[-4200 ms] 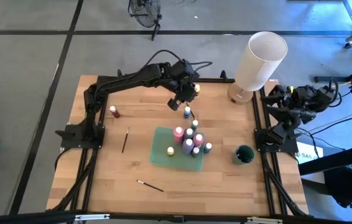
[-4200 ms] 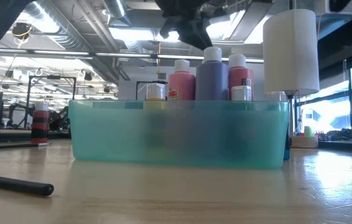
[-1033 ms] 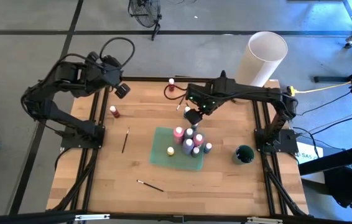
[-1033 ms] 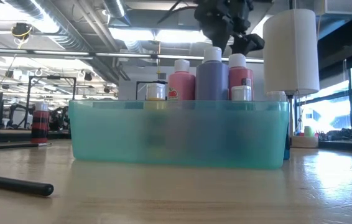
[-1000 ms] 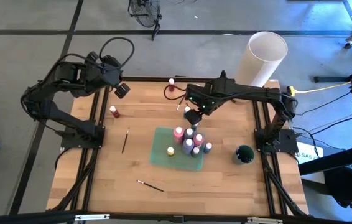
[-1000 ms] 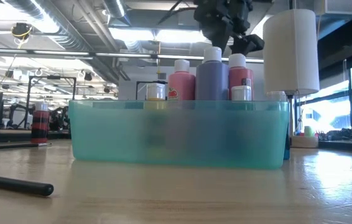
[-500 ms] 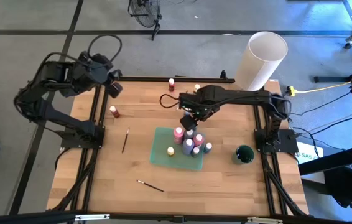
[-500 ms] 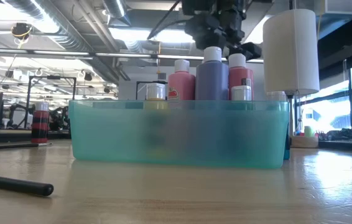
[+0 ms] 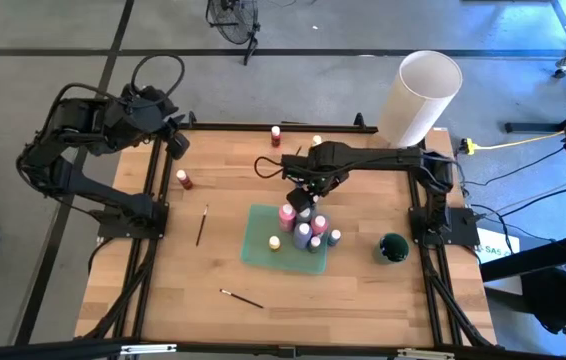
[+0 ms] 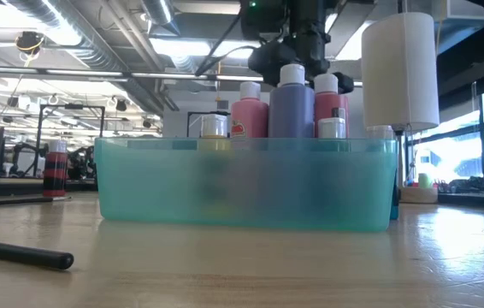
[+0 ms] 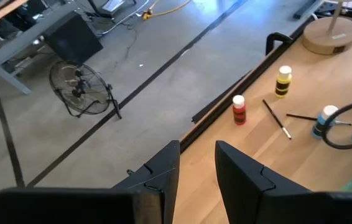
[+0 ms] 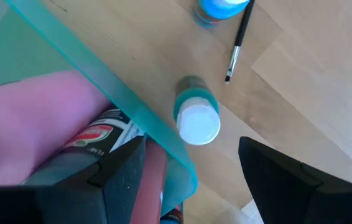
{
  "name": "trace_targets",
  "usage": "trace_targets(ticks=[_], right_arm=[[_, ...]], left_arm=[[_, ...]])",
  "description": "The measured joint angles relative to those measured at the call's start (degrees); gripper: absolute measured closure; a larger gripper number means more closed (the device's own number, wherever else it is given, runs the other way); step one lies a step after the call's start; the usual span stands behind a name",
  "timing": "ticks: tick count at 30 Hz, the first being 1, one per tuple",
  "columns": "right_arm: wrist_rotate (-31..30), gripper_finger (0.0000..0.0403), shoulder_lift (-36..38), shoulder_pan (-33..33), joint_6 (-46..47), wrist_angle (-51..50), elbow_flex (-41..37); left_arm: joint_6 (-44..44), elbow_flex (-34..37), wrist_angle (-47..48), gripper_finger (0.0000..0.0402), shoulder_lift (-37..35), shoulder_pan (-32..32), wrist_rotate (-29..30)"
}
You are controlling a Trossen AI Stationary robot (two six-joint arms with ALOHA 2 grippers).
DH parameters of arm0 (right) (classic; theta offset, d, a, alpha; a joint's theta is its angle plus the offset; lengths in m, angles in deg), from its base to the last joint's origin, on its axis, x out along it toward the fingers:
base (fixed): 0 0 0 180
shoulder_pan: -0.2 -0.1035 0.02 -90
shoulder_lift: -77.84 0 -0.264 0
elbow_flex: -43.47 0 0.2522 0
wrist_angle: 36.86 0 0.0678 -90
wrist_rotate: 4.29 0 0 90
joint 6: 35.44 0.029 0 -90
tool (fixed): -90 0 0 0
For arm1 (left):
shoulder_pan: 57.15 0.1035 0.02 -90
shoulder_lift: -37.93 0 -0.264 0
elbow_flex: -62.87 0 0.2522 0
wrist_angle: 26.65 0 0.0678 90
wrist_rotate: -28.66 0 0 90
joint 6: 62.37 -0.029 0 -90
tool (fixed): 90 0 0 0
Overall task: Pick & Place Paint Supplies
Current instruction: Put the green paint bottle into the light green bin
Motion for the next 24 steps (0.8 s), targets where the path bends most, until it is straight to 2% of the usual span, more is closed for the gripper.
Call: trace_targets(ticks=[9, 24], right_arm=[[-0.34, 0.0139, -1.96, -0.04, 0.0, 0.83, -0.02], [1.13, 0.0139, -1.7, 0.09, 1.77, 4.14, -2.86]], left_arm=[[-0.28, -0.02, 0.0, 0.0304, -0.63, 0.0, -2.84], [-1.6, -0.04, -0.08, 0.0304, -2.03, 0.0, -2.88]])
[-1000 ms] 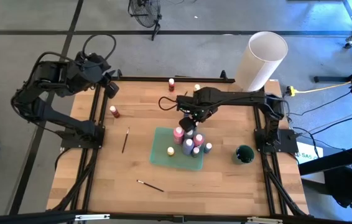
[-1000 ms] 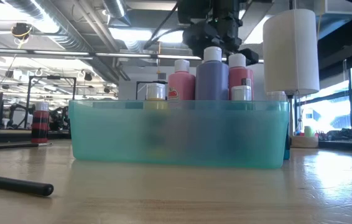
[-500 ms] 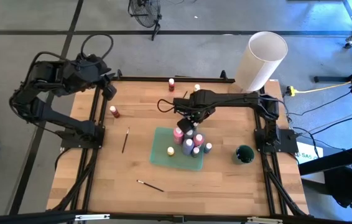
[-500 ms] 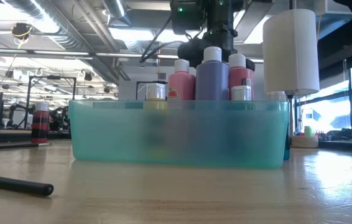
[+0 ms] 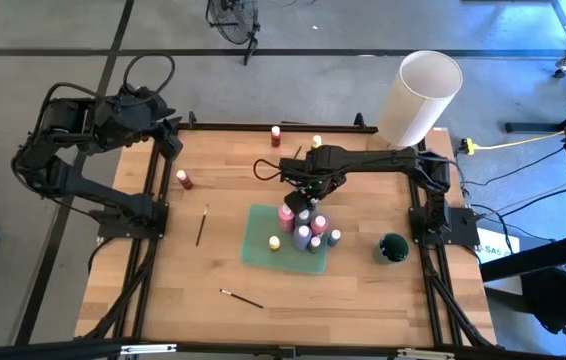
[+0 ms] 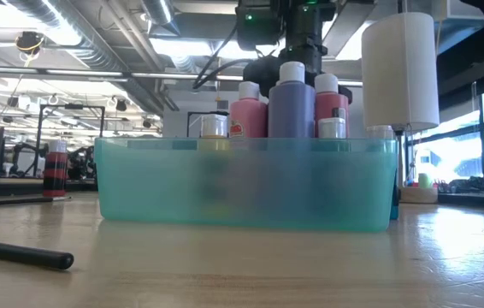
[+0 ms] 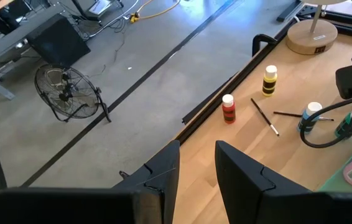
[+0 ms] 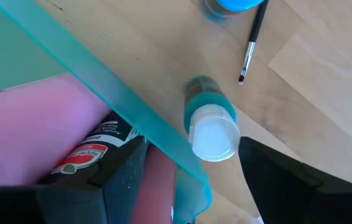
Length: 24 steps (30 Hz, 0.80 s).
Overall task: Pick & Place Paint Supplies
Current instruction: Put the green paint bottle into the light green bin
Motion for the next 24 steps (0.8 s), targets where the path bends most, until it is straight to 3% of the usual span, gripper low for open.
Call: trace_targets(ticks=[11, 24], right_arm=[[-0.52, 0.017, -0.04, 0.37, -0.31, 0.1, -0.07], [-1.03, 0.0157, -0.09, 1.04, -0.7, -0.42, -0.09]], left_arm=[[0.09, 0.0, -0.03, 0.0304, 0.03, 0.0, 0.0], [0.17, 0.0, -0.05, 0.0304, 0.03, 0.0, 0.01]])
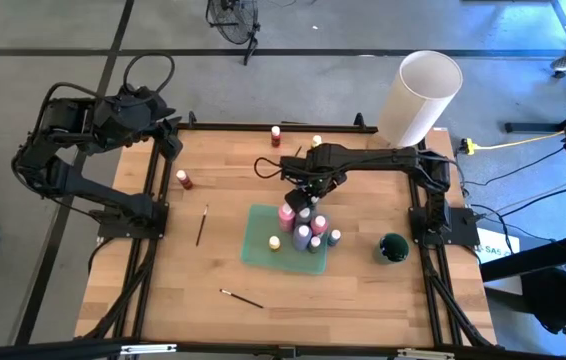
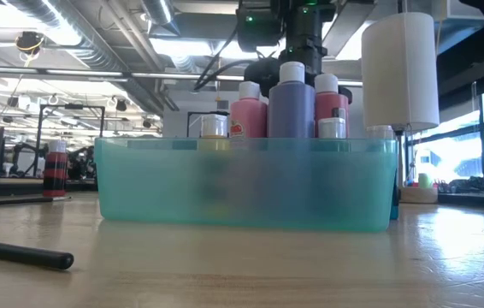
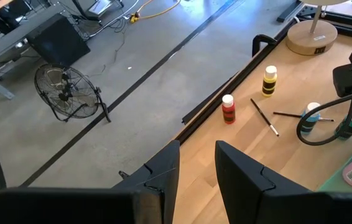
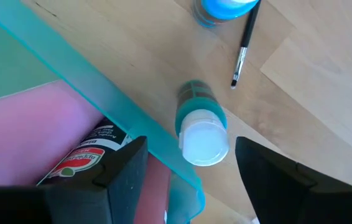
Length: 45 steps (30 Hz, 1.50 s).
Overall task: Pick & Place Paint Supplies
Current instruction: Put the green paint bottle into the light green bin
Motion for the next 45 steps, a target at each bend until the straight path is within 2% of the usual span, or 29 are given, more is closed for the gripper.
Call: trace_targets(ticks=[23, 40, 45], right_arm=[[-0.49, 0.0155, 0.66, 0.03, -0.2, 0.31, 0.07], [1.35, 0.0155, 0.75, -0.56, -0.19, 0.76, 0.07], [1.66, 0.0155, 0.85, 0.36, 2.62, 0.94, 0.09]], left_arm=[[-0.17, 0.0, 0.0, 0.0304, 0.0, 0.0, 0.01], [-0.17, 0.0, 0.0, 0.0304, 0.02, -0.01, 0.02], [-0.17, 0.0, 0.0, 0.0304, 0.02, -0.01, 0.04]])
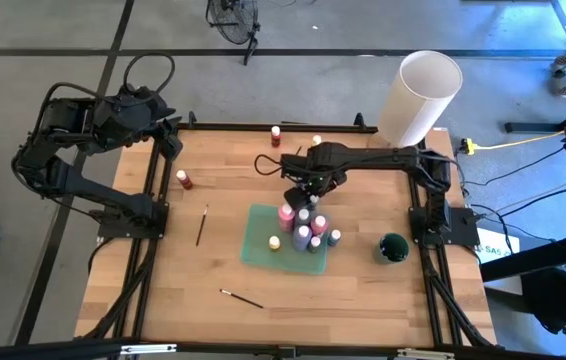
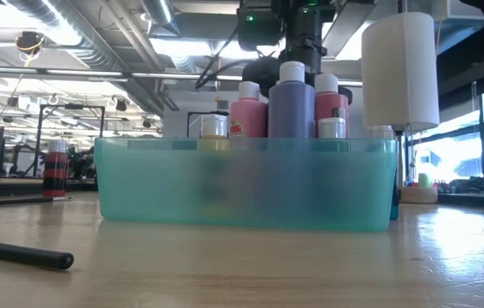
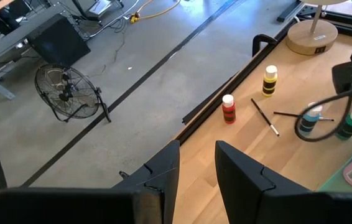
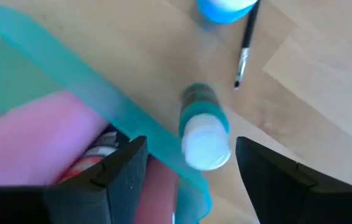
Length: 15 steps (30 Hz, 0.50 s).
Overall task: Pick & Place Paint Supplies
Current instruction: Put the green paint bottle into the light green bin
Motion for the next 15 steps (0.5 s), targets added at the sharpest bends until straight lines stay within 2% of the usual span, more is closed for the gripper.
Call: trace_targets(ticks=[15], right_arm=[[0.01, 0.0155, 0.07, 0.44, 4.4, -0.18, 0.09]], left_arm=[[-1.04, 0.0, 0.0, 0.0304, 0.0, 0.0, 0.57]])
